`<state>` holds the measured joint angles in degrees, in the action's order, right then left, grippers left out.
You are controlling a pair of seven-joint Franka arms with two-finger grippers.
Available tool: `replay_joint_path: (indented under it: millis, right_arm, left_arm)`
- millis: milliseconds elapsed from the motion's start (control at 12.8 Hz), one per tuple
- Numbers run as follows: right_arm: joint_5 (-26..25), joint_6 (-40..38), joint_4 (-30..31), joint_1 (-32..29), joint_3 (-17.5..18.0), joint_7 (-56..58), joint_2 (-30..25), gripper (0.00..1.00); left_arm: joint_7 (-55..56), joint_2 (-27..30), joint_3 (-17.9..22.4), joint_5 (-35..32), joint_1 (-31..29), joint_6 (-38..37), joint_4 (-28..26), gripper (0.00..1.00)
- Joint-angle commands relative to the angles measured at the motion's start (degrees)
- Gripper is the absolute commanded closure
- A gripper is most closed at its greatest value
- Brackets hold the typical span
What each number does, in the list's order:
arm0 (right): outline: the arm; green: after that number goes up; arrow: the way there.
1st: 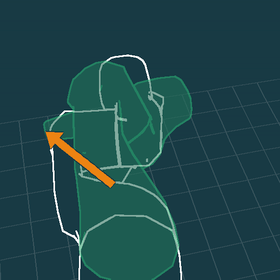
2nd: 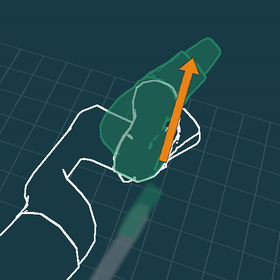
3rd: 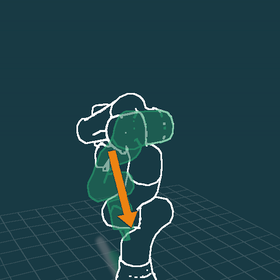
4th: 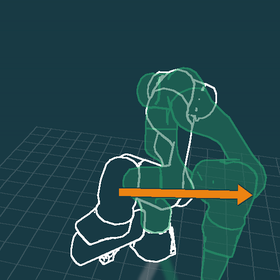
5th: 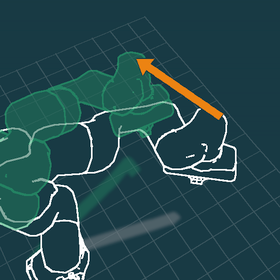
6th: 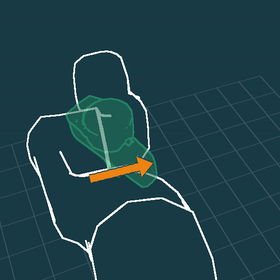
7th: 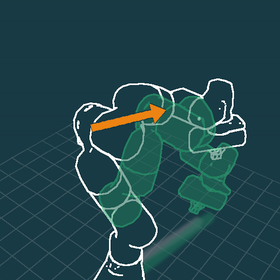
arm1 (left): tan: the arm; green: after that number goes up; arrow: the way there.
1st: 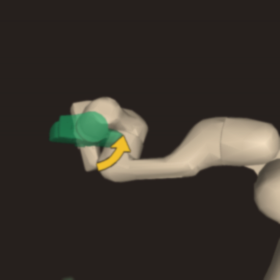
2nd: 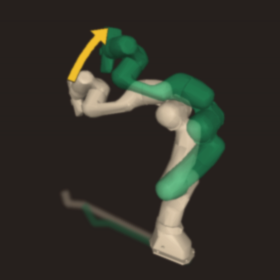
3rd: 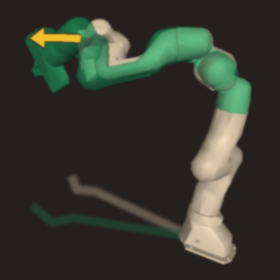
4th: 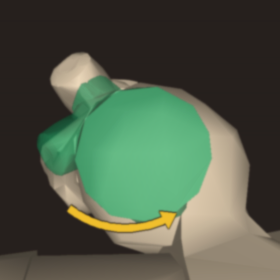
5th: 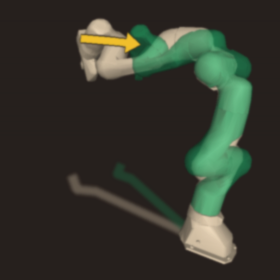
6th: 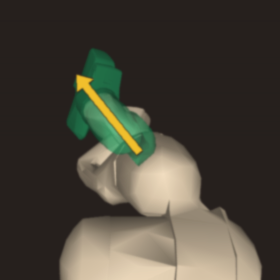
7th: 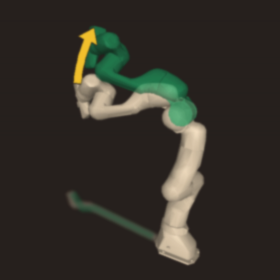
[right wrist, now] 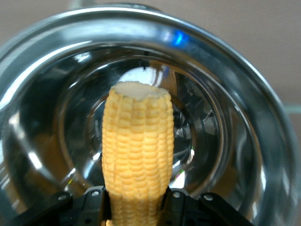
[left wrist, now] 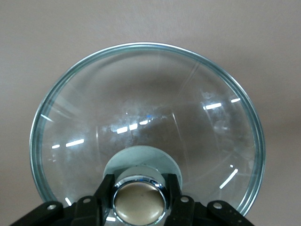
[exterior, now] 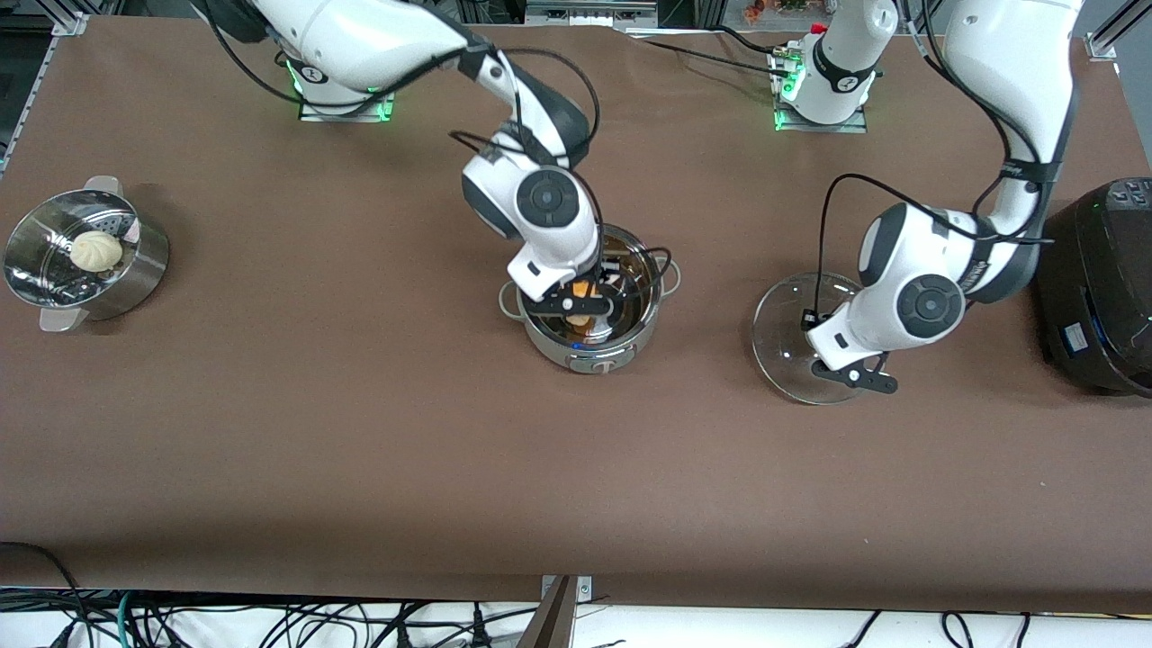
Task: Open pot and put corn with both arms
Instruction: 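Set the lid on the table while the right gripper lowers corn into the pot, then open the right gripper and withdraw both grippers from the pot and lid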
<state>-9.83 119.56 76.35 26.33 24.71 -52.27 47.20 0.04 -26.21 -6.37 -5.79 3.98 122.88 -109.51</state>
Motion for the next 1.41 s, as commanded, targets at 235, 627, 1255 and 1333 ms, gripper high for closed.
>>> replay_joint_path:
  millis: [235,627,1255,1333]
  right_arm:
    - [-3.2,-1.2,-2.7,1.0,-0.5,-0.7,1.2,0.0]
    - [-2.7,-21.6,-13.0,4.4,1.1,-0.6,-6.0,0.0]
    - [-0.5,-42.3,-14.9,-36.3,-2.9,46.2,-20.4,0.0]
    - [-0.5,-42.6,-14.9,-40.0,-2.6,52.1,-20.3,0.0]
  left_arm:
    - [-0.7,11.8,-0.8,-1.5,-0.7,-9.4,0.3,0.0]
    - [2.7,22.4,-0.7,3.6,-0.8,-25.3,13.2,0.0]
    - [9.3,24.3,-0.8,3.5,-0.9,-34.6,19.2,0.0]
    - [9.3,24.3,-0.8,3.5,-0.9,-34.6,19.2,0.0]
